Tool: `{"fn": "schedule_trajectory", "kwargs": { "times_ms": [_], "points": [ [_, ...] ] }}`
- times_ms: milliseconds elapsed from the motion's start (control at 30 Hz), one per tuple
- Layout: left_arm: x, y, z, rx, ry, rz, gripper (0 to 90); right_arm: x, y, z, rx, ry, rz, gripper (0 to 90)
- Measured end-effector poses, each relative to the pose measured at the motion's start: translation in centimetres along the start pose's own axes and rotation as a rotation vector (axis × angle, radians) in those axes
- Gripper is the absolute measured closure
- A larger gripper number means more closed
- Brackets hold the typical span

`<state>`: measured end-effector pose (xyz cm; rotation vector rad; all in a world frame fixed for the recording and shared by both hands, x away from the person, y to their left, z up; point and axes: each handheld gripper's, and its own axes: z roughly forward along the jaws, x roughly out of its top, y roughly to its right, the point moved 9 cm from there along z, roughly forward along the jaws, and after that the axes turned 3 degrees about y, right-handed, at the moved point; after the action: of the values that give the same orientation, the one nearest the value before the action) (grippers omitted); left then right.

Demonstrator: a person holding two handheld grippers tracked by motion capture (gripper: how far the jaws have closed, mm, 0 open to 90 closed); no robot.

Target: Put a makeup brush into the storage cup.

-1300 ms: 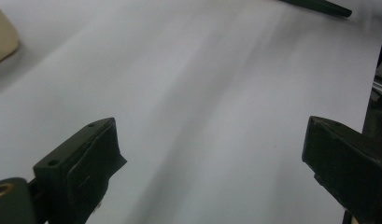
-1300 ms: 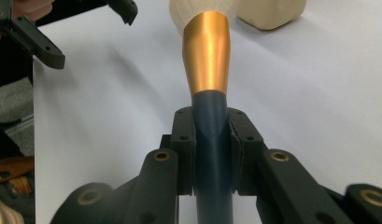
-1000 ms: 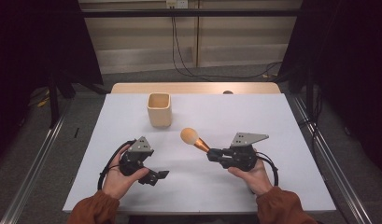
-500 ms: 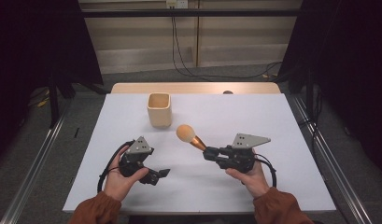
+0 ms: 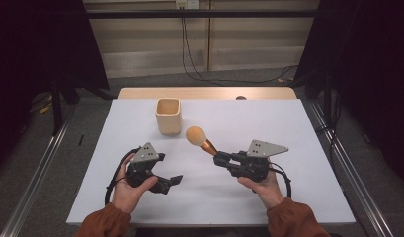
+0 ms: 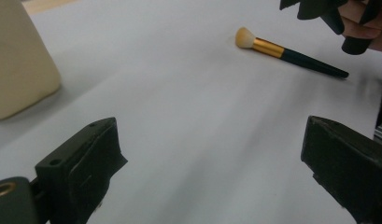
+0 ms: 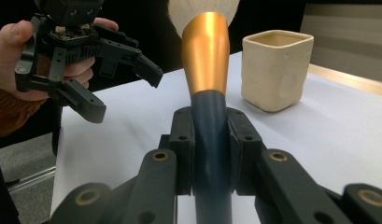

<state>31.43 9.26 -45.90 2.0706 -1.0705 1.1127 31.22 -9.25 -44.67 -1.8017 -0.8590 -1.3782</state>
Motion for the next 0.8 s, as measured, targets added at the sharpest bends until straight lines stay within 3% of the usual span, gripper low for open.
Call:
{"fn": "schedule_trajectory", "kwargs": {
  "times_ms": [233,333,600,800],
  "points": [
    [1.2,0.9,0.3,0.002,0.052,0.033,4.6,0.4,-0.1,0.0,0.012,0.031,-0.008,75.3],
    [1.8,1.3,0.6,-0.043,0.096,0.015,4.6,0.5,-0.2,0.0,0.014,0.038,-0.014,75.3],
    [2.5,1.4,1.3,-0.036,0.143,0.005,7.3,0.5,-0.3,0.0,0.031,0.036,-0.022,75.3],
    [3.2,1.7,1.7,-0.081,0.190,-0.010,7.5,0.6,-0.2,-0.1,0.028,0.044,-0.028,75.3]
  ]
}}
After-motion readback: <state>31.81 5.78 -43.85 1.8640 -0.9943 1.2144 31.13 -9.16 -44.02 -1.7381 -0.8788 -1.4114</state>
